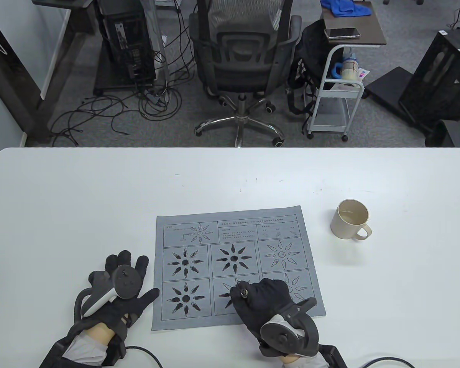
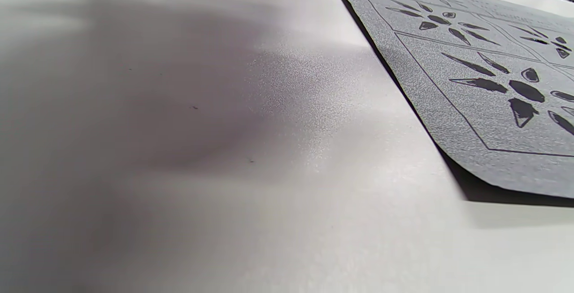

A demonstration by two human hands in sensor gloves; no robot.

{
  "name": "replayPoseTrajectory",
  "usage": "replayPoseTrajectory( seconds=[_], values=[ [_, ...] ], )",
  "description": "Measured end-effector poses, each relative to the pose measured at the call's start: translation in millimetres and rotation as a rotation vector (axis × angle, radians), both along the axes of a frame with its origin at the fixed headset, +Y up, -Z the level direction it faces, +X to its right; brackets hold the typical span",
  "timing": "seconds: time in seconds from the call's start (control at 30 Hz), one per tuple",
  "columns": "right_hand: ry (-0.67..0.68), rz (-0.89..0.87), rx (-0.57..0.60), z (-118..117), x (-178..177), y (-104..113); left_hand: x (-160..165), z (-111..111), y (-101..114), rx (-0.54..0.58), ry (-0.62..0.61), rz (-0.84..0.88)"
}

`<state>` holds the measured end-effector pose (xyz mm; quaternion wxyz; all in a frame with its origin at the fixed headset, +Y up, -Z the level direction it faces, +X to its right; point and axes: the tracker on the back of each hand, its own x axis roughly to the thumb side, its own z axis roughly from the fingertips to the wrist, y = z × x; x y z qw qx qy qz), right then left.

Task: Trace patterns on water writing practice cloth with Chinese brush

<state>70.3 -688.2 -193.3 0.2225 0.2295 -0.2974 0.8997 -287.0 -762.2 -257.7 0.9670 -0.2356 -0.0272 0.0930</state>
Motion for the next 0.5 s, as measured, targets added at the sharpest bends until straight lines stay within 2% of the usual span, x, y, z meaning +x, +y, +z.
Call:
replayPoseTrajectory(
  seconds=[0.5],
  values=[
    [-0.012,0.007,0.004,-0.2,1.0,0.5,-0.1,-0.4,0.1,-0.001,0.001,0.000]
  ],
)
